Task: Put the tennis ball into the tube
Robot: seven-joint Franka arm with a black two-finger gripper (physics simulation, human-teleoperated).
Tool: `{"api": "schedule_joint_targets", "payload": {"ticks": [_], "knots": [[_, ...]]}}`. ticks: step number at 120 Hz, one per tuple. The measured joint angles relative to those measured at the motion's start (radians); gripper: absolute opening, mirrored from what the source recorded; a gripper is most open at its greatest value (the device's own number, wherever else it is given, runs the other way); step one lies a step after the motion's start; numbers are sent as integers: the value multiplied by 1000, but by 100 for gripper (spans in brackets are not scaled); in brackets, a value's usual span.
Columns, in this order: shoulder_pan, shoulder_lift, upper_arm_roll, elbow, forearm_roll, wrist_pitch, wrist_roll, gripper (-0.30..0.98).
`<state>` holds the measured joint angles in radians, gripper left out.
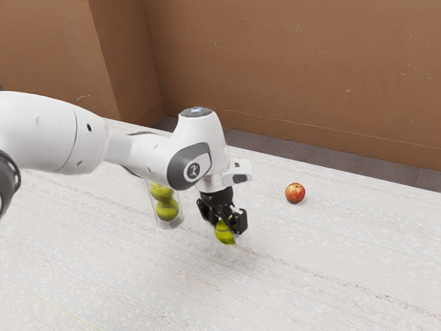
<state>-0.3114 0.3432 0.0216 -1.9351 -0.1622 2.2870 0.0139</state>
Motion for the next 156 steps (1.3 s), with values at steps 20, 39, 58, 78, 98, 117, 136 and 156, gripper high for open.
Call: {"api": "schedule_joint_targets", "payload": {"ticks": [20,39,58,78,98,117,136,156], "knots": [[21,-119,5,-3,8,-94,-12,23],[72,-244,5,-10,34,-206,-19,22],[124,-348,13,-3,88,-313,-20,23],[137,-360,59,48,128,-402,-18,23],[163,-333,80,146,179,-482,-14,23],[173,-274,90,239,211,-518,-9,23],[117,-230,105,291,231,-533,-6,23],[162,-203,107,315,250,-534,-3,23]]}}
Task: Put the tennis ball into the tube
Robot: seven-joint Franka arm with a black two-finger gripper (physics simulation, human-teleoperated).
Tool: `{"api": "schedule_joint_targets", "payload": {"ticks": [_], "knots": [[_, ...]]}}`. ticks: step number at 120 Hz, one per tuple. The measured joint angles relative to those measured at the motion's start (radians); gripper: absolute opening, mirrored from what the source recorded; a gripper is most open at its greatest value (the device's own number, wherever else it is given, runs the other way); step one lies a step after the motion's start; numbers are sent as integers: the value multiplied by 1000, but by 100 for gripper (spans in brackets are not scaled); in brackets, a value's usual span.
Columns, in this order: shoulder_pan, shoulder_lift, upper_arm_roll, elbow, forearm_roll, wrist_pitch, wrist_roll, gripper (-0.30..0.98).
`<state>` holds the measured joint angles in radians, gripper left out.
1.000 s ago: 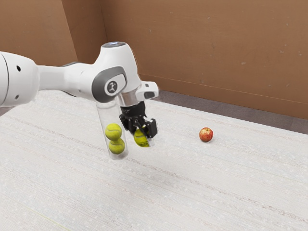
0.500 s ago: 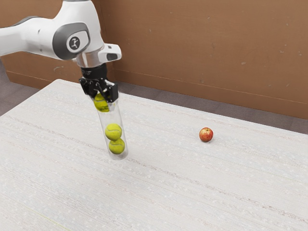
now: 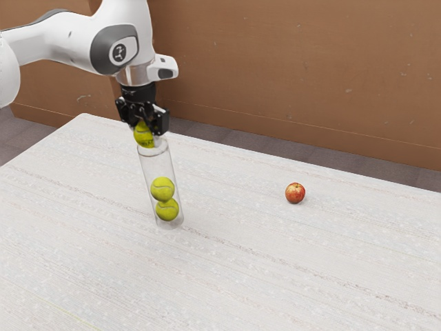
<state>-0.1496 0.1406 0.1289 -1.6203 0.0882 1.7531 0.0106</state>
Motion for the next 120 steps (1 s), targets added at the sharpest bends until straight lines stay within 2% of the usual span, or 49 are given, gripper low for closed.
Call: {"api": "schedule_joint_targets", "payload": {"ticks": [43,76,103,120], "knots": [[17,92,20,72,14,17,3,23],[23,106,28,72,14,44,3,24],[22,112,29,69,-1,50,5,48],[22,111,29,69,-5,50,4,58]]}}
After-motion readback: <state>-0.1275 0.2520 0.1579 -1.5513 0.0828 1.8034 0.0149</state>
